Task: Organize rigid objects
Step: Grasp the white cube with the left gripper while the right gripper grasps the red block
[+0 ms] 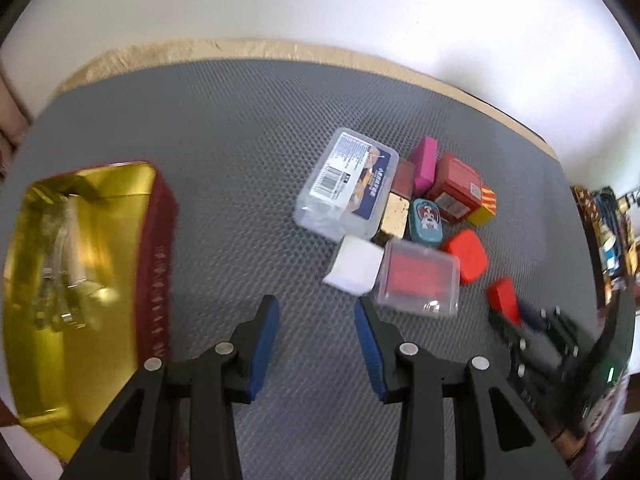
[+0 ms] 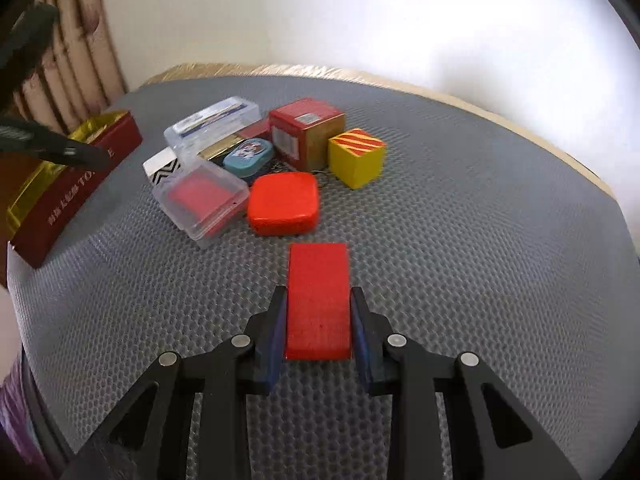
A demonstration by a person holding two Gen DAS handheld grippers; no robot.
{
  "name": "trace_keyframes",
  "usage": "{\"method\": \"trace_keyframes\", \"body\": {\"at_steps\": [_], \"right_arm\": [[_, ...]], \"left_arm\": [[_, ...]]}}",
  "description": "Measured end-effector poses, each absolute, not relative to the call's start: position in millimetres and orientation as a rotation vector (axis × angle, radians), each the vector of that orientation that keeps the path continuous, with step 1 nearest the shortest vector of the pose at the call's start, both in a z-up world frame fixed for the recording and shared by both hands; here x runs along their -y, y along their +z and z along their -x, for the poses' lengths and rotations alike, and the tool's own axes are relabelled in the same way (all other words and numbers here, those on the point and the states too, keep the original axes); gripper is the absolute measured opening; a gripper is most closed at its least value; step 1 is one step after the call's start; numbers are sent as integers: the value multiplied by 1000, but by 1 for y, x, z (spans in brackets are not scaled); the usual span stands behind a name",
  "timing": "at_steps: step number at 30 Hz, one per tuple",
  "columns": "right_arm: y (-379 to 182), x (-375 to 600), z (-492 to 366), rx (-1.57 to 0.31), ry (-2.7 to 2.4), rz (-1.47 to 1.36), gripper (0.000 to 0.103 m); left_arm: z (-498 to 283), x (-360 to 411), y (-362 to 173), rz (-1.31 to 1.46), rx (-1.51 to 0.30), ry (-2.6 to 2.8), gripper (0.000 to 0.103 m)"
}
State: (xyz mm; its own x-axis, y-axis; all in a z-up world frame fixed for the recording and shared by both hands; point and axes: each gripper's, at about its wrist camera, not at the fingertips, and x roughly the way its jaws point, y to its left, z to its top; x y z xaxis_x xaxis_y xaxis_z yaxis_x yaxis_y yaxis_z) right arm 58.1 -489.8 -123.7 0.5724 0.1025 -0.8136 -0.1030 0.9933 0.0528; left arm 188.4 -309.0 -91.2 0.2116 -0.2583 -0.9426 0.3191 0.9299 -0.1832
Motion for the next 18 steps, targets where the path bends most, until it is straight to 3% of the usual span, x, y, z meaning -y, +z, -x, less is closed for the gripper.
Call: {"method": "trace_keyframes", "body": {"at_steps": [18], "right_arm": [[-126,519,-48,-914,146,-168,27]], "left_arm": [[-229,337,-116,-108,-1372,-562,44]]}}
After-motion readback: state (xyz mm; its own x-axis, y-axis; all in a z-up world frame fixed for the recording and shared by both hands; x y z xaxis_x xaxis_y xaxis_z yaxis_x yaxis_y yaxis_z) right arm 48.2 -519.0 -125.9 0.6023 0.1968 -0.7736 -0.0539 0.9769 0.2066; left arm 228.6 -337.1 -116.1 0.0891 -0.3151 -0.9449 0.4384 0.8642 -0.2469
